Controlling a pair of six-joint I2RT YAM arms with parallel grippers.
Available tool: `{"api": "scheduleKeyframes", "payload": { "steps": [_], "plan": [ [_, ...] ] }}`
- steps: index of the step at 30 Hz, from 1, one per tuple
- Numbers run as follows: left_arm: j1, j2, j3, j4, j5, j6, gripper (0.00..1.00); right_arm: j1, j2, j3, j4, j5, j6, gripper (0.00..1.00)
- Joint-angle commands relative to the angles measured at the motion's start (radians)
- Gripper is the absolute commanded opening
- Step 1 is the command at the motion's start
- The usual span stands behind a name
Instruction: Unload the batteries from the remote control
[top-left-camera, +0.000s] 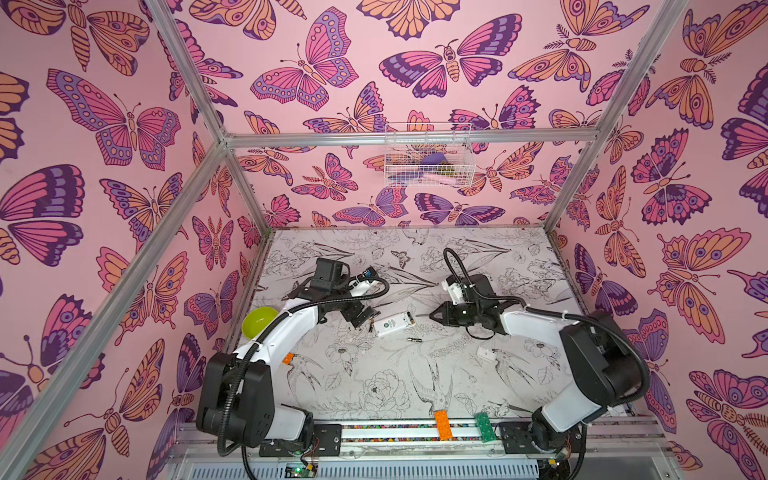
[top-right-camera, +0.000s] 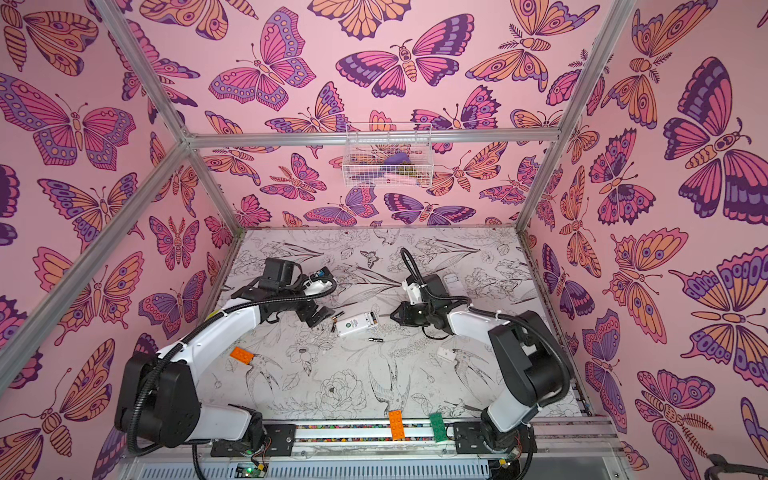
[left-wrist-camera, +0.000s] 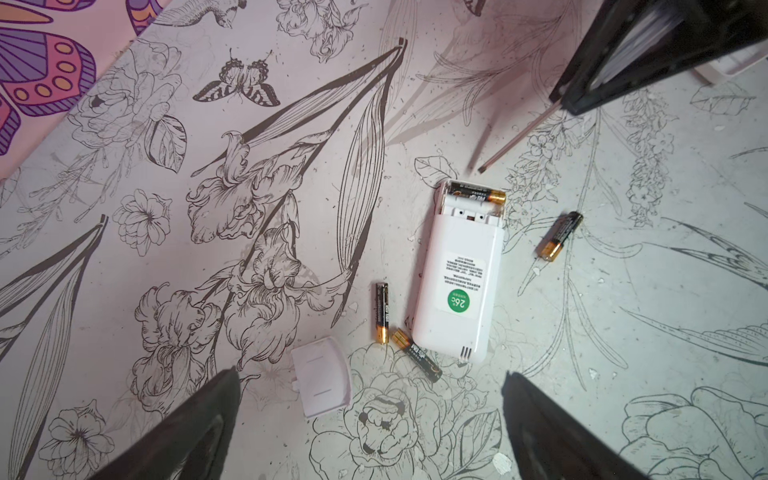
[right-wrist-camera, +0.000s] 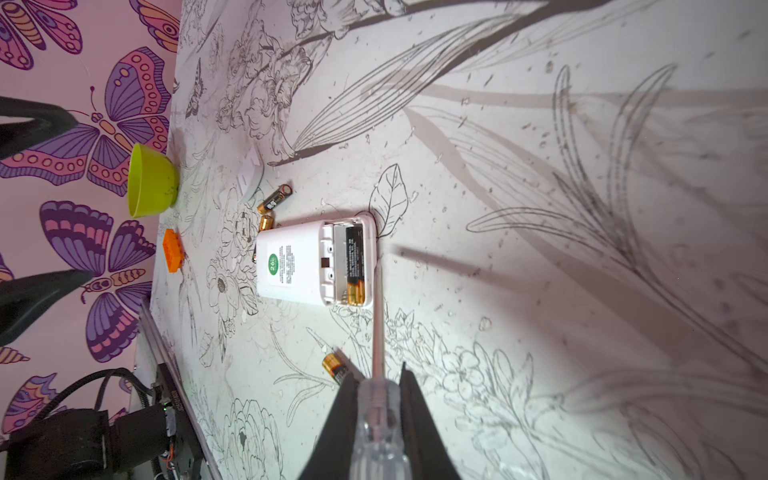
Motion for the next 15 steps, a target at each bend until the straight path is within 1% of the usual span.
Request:
{"api": "scheduleKeyframes", "payload": {
  "steps": [1,4,6,11,15],
  "plan": [
    [0.004,0.001,-0.013,0.03,0.006,0.013,1.0,-0.001,-0.114,-0.029,-0.102,0.038,-0.034,0.0],
    [0.005,0.0,-0.01,0.028,-0.005,0.008,1.0,0.032,-0.168,-0.1,-0.076,0.055,0.011,0.0],
    [0.009,0.003,-0.011,0.029,-0.005,0.015,1.0,0.063,-0.16,-0.117,-0.056,0.054,0.022,0.0],
    [0.021,0.008,-0.007,0.03,-0.012,0.013,1.0,0.094,-0.081,-0.122,0.027,0.056,0.058,0.0],
    [0.025,0.012,-0.011,0.029,-0.002,0.02,1.0,0.095,-0.005,-0.079,0.049,0.058,0.045,0.0]
  ]
}}
